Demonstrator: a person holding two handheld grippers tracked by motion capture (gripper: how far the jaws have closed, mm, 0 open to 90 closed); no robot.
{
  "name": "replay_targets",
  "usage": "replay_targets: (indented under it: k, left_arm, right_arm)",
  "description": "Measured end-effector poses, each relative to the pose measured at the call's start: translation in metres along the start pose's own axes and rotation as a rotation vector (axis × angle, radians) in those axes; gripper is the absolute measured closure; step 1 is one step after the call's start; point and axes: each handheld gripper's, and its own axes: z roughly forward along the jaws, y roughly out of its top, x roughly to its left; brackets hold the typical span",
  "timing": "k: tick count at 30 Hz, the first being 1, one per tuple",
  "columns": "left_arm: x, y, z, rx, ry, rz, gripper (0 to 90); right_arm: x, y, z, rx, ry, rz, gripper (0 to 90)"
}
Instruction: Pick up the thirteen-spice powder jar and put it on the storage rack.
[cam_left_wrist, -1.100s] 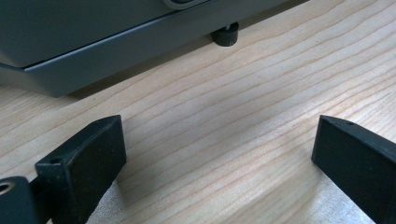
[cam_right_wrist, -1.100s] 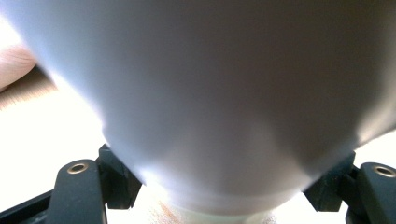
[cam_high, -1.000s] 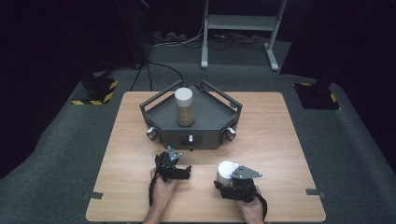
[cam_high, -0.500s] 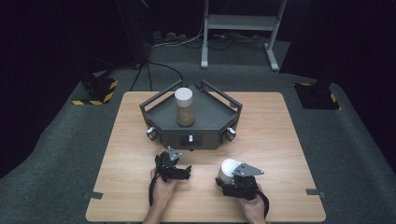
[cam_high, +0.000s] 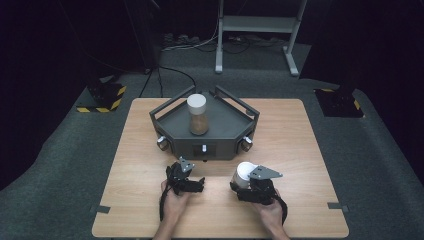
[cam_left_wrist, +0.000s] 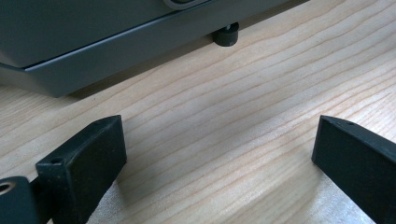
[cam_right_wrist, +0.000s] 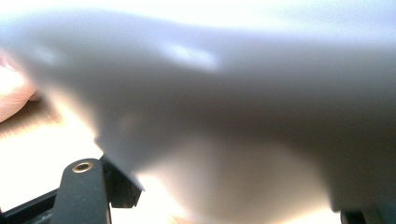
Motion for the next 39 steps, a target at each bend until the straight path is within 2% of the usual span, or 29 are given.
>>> replay_targets:
  k: [12, 21, 27, 39]
  left_arm:
    - [0.0, 0.0, 0.0, 0.001, 0.0, 0.001, 2.9]
    - [0.0, 0.0, 0.0, 0.0, 0.001, 0.002, 2.9]
    - [0.0, 0.0, 0.0, 0.0, 0.001, 0.001, 2.9]
    - [0.0, 0.0, 0.0, 0.0, 0.001, 0.001, 2.9]
  right_arm:
    - [-0.008, 0.023, 0.004, 0.004, 0.005, 0.029, 30.3]
    - [-0.011, 0.048, -0.004, 0.003, -0.003, 0.016, 30.3]
    - [-0.017, 0.066, -0.009, -0.001, 0.015, 0.021, 30.3]
    - [-0.018, 0.101, -0.013, 0.007, 0.018, -0.015, 30.4]
